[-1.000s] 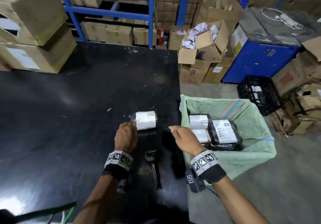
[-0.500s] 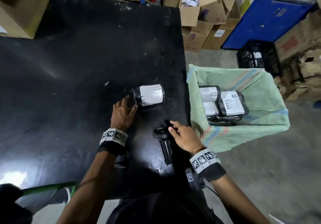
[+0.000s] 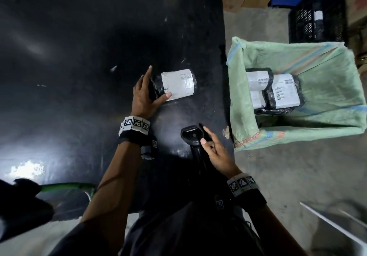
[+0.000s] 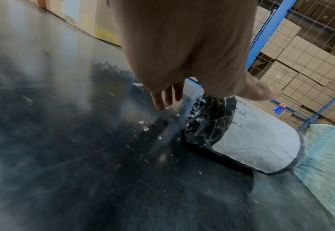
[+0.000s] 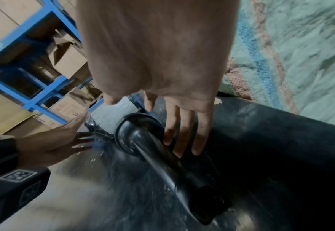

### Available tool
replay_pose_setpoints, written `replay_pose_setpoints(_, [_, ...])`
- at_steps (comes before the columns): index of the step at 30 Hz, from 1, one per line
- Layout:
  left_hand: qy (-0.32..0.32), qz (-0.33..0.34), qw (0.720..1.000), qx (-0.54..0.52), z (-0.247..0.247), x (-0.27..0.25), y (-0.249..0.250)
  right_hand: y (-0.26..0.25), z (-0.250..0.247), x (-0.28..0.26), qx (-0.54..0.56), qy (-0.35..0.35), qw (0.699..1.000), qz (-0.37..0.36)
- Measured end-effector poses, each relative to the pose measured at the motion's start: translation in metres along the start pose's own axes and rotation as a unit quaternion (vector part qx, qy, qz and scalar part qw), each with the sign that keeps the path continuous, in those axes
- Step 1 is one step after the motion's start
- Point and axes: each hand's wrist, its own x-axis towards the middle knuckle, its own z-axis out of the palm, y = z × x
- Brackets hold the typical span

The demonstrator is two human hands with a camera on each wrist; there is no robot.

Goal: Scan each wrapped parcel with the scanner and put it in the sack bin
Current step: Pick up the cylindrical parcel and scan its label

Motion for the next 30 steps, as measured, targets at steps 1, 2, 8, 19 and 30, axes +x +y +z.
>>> replay_pose_setpoints(1, [-0.005,0.003,1.0,-0.005,0.002,0.006,-0.001,0.003,0.002,0.0,0.012,-0.004,1.0,-0.003])
replay_pose_setpoints(2, [-0.012,0.003,1.0,-0.008,0.004,0.01,-0.001,0.005,0.005,0.001,0.027,-0.01,1.0,0.0])
replay_pose_setpoints(8, [-0.041,0.007,0.999,-0.023,0.016,0.026,-0.019,0.004,0.014,0.008,0.08,-0.024,0.996,0.027])
replay_pose_setpoints(19, [0.007,0.042,0.998,-0.044,0.026,-0.002,-0.013,0.01,0.029,0.009,0.191,-0.019,0.98,0.049])
replay_pose_setpoints(30, [0.046,0.032,0.994,-0.094,0.024,-0.021,-0.011,0.004,0.025,0.005,0.242,-0.035,0.969,0.02])
